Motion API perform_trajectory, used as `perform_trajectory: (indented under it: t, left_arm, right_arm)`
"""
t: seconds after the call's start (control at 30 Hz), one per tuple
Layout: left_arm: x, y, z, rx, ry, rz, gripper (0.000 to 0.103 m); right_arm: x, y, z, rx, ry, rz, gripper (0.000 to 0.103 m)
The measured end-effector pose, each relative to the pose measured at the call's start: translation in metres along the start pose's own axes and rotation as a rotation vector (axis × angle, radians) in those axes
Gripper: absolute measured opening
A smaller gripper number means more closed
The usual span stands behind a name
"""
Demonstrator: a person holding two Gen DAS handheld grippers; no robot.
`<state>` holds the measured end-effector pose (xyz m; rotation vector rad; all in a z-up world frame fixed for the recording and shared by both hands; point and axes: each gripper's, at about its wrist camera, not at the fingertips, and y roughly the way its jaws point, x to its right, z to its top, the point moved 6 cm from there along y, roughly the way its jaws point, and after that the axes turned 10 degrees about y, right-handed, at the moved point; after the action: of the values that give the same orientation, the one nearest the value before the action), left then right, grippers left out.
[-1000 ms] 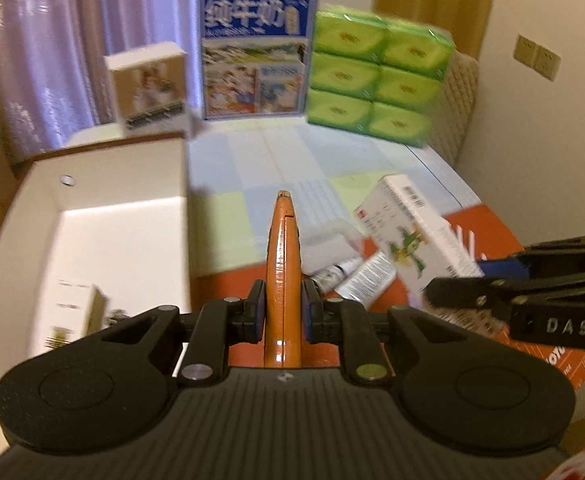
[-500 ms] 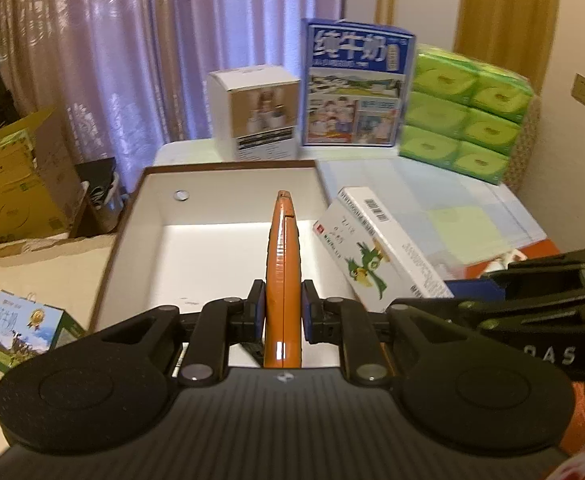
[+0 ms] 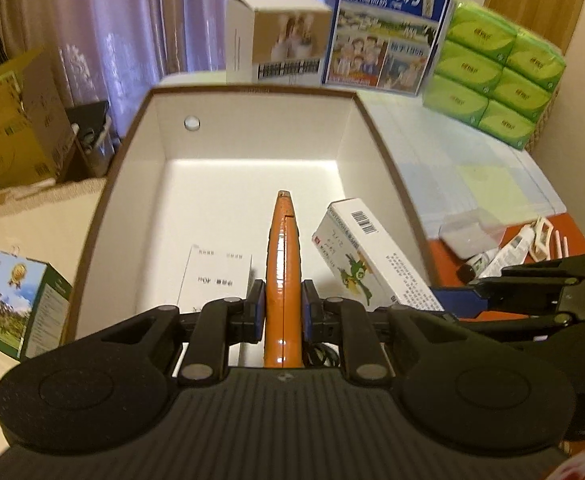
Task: Organize rigid objects
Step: 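Lower orange file into storage box with left tool while right tool drops narrow box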
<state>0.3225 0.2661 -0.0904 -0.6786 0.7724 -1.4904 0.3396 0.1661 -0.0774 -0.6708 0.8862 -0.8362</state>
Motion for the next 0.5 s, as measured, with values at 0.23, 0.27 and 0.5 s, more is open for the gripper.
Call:
perform_trajectory:
  t: [0.23, 0.27, 0.5]
  left_arm:
    - [-0.009, 0.024, -0.006, -0.046, -0.005, -0.037, 0.014]
    - [-0.010, 0.026, -0.006, -0.049, -0.004, -0.041, 0.014]
    - [-0.014, 0.041, -0.003, -0.066, -0.009, -0.070, 0.014]
  right_arm:
    - [-0.003, 0.021, 0.001, -0.014, -0.044, -0.089, 0.022]
    - [-0.003, 0.023, 0.001, -0.015, -0.049, -0.097, 0.022]
    - [-0.004, 0.033, 0.009, 0.006, -0.075, -0.142, 0.022]
